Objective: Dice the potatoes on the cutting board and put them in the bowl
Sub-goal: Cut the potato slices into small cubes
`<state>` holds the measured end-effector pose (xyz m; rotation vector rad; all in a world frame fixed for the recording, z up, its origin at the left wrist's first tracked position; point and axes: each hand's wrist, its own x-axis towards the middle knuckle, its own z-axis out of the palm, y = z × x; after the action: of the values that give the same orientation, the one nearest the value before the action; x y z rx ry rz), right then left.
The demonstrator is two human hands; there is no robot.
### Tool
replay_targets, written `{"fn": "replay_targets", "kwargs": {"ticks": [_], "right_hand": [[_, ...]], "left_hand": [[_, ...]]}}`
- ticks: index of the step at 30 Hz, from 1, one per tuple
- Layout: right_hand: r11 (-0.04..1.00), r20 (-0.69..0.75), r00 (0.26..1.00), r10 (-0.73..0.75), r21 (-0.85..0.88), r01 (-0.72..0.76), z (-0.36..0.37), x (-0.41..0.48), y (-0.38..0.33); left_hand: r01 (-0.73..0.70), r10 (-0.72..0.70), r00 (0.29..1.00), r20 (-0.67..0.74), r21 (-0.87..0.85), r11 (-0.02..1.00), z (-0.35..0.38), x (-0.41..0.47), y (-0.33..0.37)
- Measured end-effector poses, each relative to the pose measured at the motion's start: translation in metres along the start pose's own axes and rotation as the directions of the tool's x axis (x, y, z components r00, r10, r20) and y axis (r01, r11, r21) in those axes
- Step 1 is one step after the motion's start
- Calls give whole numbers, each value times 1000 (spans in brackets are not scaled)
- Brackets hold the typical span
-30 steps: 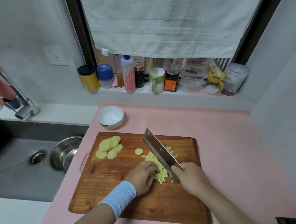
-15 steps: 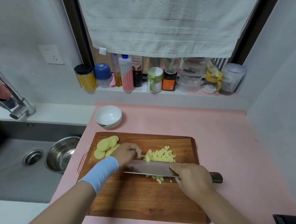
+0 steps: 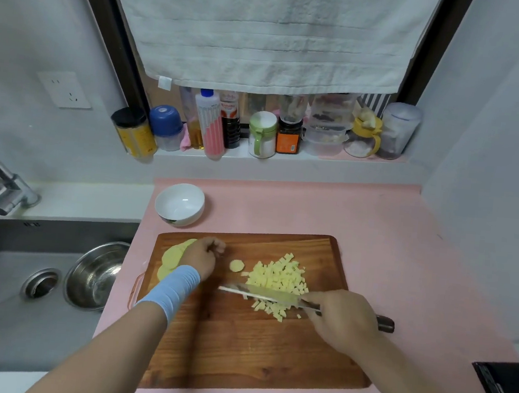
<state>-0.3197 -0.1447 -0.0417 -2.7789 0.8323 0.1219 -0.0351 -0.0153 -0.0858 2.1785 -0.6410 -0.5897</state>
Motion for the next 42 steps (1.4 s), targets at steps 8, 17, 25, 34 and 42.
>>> {"fn": "replay_targets", "kwargs": {"ticks": [8, 17, 25, 34, 42], "right_hand": [[885, 105, 949, 297, 342, -315, 3, 9, -11], [841, 129, 927, 354, 391, -375, 8, 10, -37], [869, 202, 939, 280, 363, -337, 19, 9, -77], [942, 221, 962, 160, 258, -216, 32, 3, -107], [979, 164, 983, 85, 169, -113, 35, -6, -116]], "left_hand": [[-365, 233, 910, 344, 391, 845, 29, 13, -23], [-213, 182, 974, 138, 253, 944, 35, 3, -32], [-188, 176, 981, 84, 173, 967, 29, -56, -76], [-496, 537, 842, -61, 305, 813, 39, -95, -114], [-652, 689, 724, -21, 306, 694, 45, -100, -122]]}}
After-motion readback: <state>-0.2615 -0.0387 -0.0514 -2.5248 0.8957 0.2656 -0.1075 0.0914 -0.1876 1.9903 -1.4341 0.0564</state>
